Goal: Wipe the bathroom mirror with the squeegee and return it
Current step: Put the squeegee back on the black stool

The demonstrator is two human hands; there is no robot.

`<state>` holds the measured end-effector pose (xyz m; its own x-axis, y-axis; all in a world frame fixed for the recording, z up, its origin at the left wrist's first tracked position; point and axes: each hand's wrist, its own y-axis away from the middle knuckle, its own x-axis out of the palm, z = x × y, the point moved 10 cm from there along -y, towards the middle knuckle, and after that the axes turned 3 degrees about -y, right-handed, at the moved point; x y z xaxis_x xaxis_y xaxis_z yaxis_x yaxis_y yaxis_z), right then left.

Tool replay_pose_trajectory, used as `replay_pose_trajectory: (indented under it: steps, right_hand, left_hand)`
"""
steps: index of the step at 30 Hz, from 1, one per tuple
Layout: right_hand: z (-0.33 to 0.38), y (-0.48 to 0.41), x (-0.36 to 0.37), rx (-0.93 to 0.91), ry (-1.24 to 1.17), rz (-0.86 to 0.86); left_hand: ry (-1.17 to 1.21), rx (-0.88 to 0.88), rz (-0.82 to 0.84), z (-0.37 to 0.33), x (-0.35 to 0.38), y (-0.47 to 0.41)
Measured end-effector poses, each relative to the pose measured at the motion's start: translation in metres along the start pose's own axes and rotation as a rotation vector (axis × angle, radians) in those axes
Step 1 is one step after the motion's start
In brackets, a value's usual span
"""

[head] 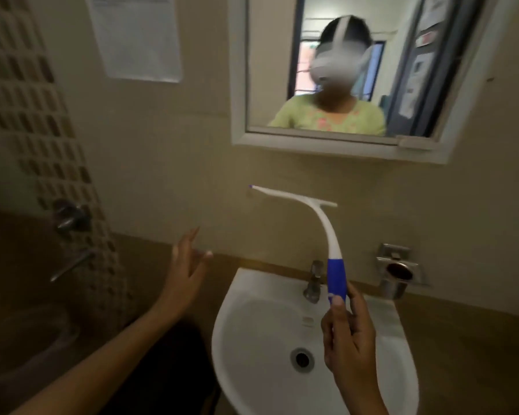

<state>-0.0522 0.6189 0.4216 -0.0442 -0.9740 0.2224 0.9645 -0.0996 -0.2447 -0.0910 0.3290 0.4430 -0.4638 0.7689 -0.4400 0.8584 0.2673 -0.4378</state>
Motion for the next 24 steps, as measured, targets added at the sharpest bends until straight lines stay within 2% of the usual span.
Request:
replay_pose_trajectory:
  steps: [5,12,18,22,24]
  right_hand:
    - [-0.051,0.02,0.016,0.189,-0.051,0.144]
    - [-0.123,0.054,0.067,0.429,0.088,0.514]
    - [-0.166,0.086,0.119,0.344,0.513,0.794]
    - [-0.205,0.096,0.161,0.379,0.678,0.886]
    - [-0.221,0.097,0.184,0.416,0.707,0.878]
  left_hand:
    - [-0.057,-0.27,-0.063,0.061,-0.024,0.08]
    - [-0.113,-0.573,-0.255,0.115,-0.065,0.21]
    - [-0.118,-0.744,-0.374,0.161,-0.088,0.261]
    - [-0.097,-0.796,-0.402,0.196,-0.099,0.261]
    - [-0.085,-0.809,-0.409,0.216,-0.108,0.253]
